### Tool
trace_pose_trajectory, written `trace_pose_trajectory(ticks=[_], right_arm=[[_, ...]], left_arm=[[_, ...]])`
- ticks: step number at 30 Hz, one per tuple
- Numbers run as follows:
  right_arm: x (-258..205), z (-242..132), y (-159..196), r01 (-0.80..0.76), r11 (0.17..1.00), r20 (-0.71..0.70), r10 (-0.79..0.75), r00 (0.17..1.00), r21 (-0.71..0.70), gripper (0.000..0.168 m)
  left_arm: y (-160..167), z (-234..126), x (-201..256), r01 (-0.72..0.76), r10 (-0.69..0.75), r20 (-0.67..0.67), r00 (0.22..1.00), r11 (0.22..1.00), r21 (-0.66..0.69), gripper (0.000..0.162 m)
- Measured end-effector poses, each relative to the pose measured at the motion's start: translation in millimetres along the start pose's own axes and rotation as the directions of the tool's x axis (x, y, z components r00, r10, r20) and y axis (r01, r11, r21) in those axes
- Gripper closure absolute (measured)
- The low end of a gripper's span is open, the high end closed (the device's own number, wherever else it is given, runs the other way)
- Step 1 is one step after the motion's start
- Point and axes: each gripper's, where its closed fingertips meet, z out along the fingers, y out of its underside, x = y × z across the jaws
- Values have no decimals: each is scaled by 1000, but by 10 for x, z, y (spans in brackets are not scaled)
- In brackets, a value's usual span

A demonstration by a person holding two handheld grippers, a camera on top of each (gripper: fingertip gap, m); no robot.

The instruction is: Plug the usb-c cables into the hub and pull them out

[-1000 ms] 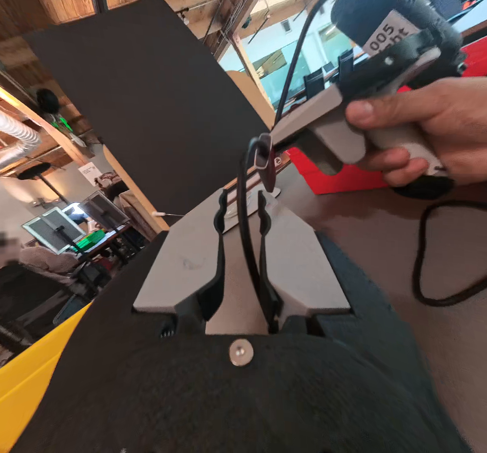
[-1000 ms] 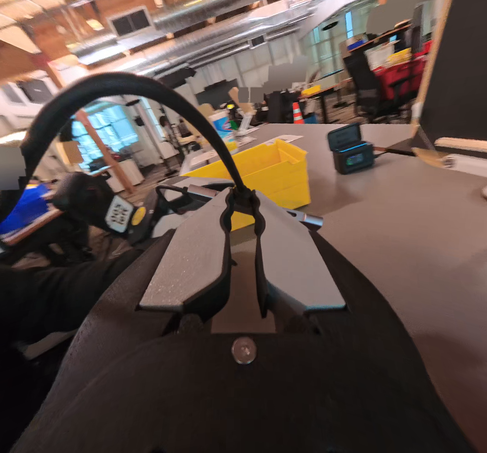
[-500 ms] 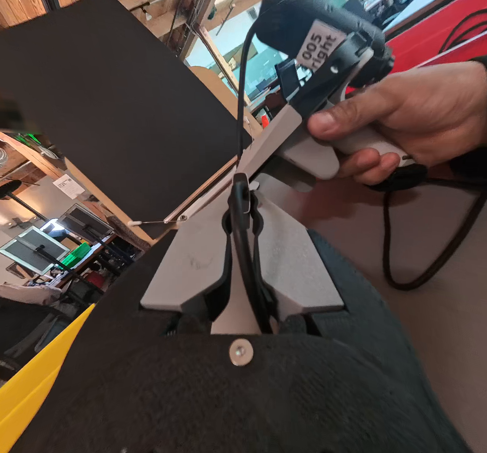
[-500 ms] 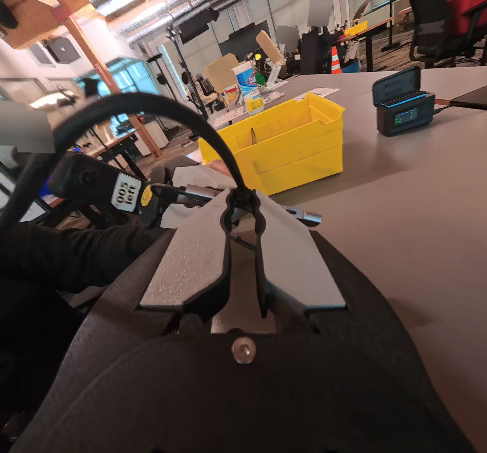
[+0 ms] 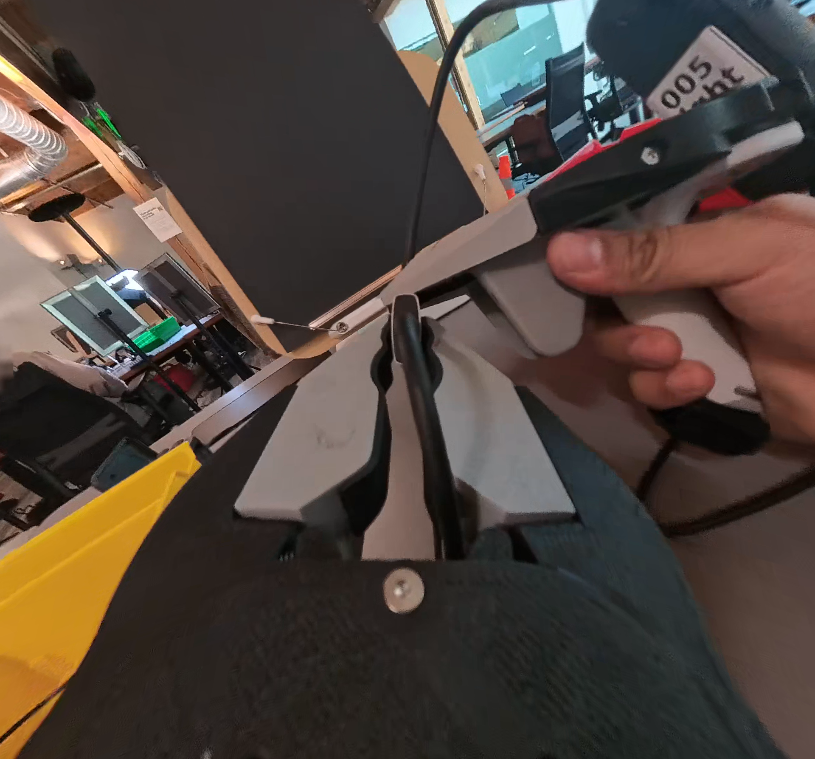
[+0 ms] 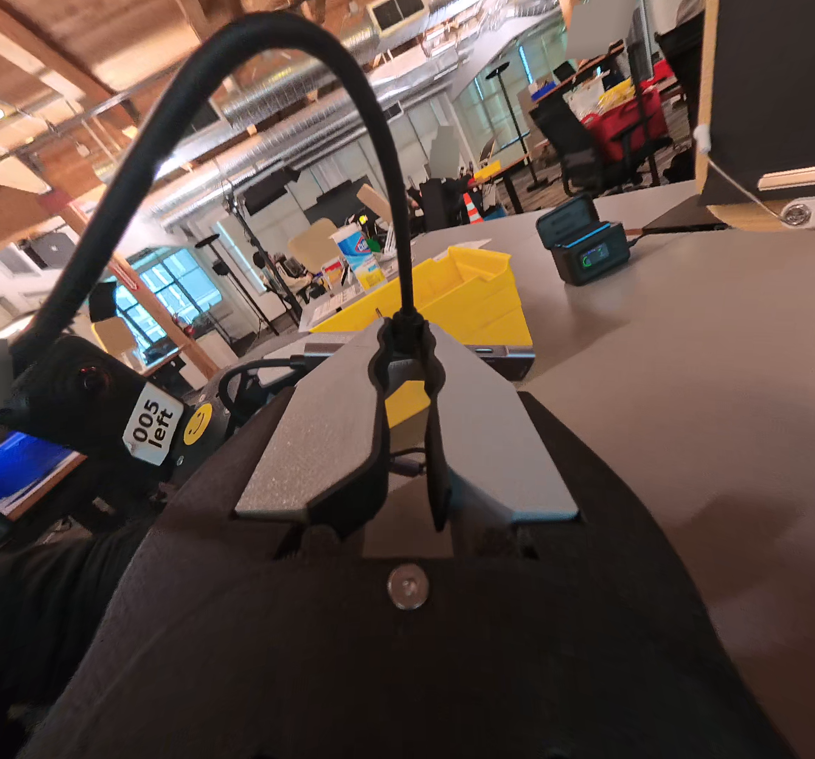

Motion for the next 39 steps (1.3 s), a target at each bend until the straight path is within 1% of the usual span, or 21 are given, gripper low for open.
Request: trace_pose_trajectory(ticks=[4,7,8,10,12,13,15,17,19,22,25,28,30,32,33,35,39], right_arm=[[-57,71,-70,-13,998,15,12,1000,60,162],[-62,94,-89,-18,997,30,16,999,73,162],[-62,107,-73,-22,998,48,20,999,52,160],[-23,122,18,-12,999,58,15,998,-49,160],[-16,115,63,7,997,44,-3,999,-79,159],[-15,105,74,27,996,26,-25,999,-83,159],[-9,83,95,117,986,-25,-121,992,-119,156],[2,52,85,204,968,-66,-215,974,-146,152],[-24,65,93,232,961,-57,-242,969,-149,154],[-59,87,116,167,977,-3,-169,986,-134,163],[-53,89,110,105,987,27,-102,994,-120,160],[-69,75,89,60,993,58,-54,997,-105,158],[-87,61,55,53,995,71,-47,996,-85,156],[-76,57,66,51,994,66,-45,997,-96,155],[-72,64,93,53,992,65,-46,997,-112,158],[-46,73,117,45,991,53,-38,998,-123,158],[-46,57,117,37,991,64,-28,998,-131,158]], left_arm=[[-51,-33,-84,54,-54,14,998,998,31,154],[-62,-31,-112,95,-96,6,995,995,44,153],[-57,-34,-124,103,-104,11,995,994,45,154],[20,-40,-118,124,-124,-5,992,992,30,154],[55,-50,-111,116,-116,-20,993,993,28,154],[57,-53,-103,95,-94,-21,995,995,30,154],[58,-59,-132,69,-69,6,998,997,28,154],[36,-79,-161,86,-86,10,996,995,44,154],[21,-97,-178,90,-90,6,996,994,60,154],[38,-96,-187,113,-113,-2,994,992,57,154],[31,-97,-189,134,-133,-12,991,989,62,154],[1,-103,-179,116,-116,-4,993,990,79,154],[7,-93,-145,102,-101,-12,995,992,73,154],[6,-85,-107,85,-84,-20,996,994,72,154],[4,-81,-95,71,-70,-17,997,995,71,154],[36,-67,-98,50,-50,-2,999,997,51,154],[34,-62,-85,53,-53,-9,999,997,51,155]])
